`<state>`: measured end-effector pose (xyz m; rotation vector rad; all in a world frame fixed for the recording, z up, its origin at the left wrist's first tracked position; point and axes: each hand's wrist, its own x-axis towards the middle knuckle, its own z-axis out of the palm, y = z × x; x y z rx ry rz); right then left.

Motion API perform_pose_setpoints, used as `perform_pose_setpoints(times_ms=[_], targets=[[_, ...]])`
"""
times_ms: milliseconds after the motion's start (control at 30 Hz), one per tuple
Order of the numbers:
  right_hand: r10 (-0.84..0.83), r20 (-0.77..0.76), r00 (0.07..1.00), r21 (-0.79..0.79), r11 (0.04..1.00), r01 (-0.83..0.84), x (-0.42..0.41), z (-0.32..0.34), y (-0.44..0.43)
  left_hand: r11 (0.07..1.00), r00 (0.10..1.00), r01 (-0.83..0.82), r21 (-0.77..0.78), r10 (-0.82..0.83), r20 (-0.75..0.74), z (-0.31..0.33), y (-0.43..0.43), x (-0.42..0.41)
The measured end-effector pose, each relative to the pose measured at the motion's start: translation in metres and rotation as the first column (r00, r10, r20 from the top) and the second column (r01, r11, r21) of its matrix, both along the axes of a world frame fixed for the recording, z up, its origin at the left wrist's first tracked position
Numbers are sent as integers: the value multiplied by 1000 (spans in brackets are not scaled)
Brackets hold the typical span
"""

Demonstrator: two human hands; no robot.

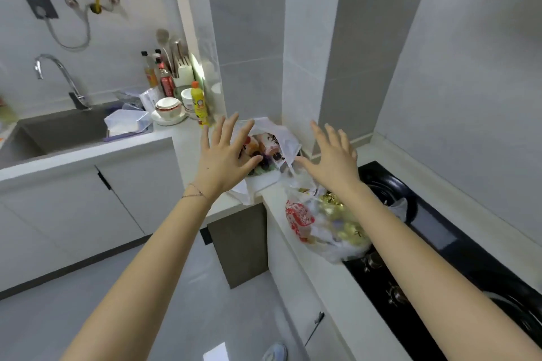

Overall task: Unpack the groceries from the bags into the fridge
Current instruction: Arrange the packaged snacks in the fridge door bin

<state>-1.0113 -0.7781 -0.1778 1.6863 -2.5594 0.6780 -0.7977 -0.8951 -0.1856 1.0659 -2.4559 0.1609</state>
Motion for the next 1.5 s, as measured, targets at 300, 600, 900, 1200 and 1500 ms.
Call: perform_pose_setpoints(times_ms=[300, 600, 900, 1200, 1500], targets=[[-188, 52, 981, 115, 977, 181, -51, -49, -18, 961, 965, 255, 105, -259, 33, -49, -56, -83], [-309, 178, 934, 123, 949, 291, -79, -103, -18, 886, 889, 414, 208, -442, 118, -99, -96, -137], [-313, 261, 913, 258, 934, 247, -114, -147, -1, 753, 725, 590, 291, -653, 221, -143, -93, -191], [-291, 256, 922, 360, 914, 189, -149, -188, 3, 525, 587, 658, 540, -807, 70, -195, -77, -246], [-350, 304, 886, 403, 890, 214, -169, -198, 15, 684, 682, 435, 586, -675, 282, -211, -92, -266]])
